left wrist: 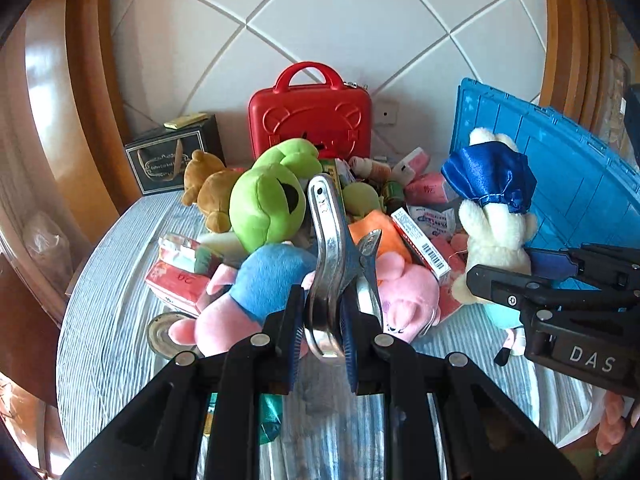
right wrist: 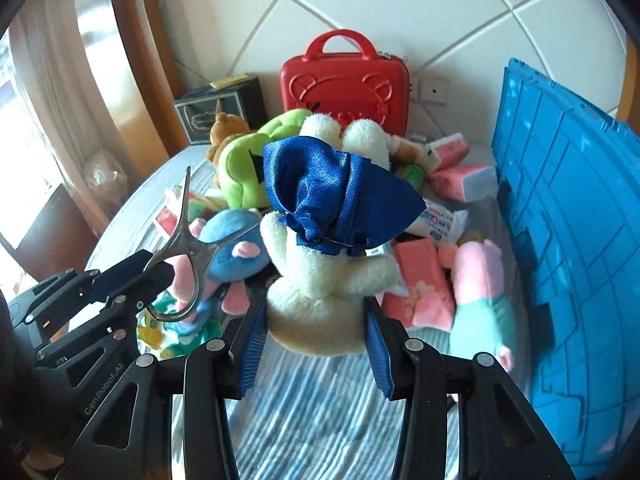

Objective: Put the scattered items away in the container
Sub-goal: 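Lift the scissors and bunny plush and carry both over the blue bin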

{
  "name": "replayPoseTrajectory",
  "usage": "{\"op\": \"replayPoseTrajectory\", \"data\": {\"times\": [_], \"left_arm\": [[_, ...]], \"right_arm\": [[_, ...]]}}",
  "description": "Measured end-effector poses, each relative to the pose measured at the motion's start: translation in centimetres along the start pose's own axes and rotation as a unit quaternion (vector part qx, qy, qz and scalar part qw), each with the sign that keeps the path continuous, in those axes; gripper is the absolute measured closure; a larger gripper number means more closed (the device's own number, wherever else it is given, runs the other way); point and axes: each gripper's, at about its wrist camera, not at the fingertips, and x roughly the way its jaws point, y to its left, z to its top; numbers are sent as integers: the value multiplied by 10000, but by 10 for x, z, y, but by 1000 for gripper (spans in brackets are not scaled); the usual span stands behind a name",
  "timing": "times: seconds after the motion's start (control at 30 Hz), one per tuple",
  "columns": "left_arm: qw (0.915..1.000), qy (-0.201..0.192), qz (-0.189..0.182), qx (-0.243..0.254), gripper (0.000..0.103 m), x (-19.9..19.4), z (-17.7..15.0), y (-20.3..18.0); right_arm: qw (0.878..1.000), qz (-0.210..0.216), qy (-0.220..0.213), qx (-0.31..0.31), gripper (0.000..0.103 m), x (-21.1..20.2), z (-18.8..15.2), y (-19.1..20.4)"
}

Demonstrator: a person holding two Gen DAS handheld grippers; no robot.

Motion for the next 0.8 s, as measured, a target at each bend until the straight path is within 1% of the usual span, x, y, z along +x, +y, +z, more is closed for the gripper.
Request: {"op": "replayPoseTrajectory", "data": {"times": [0.13,0.33,0.43,0.7,0.8], "left_arm": [[9999,-156,-15,-1,86,-10,10,-6],[9992,-379,135,24,86,-26,22,-30],[9985,-491,234,-38,86,-33,27,-51],[9954,-803,433,-306,86,-56,43,-123],[9949,-841,456,-327,86,-64,52,-147]], "right_arm": [[9998,-57,-190,-19,58,-22,8,-4],[9992,-60,-395,-81,58,-44,12,-24],[9986,-48,-498,-194,58,-57,13,-42],[9951,-65,-729,-669,58,-108,18,-98],[9937,-102,-804,-768,58,-125,20,-119]]}}
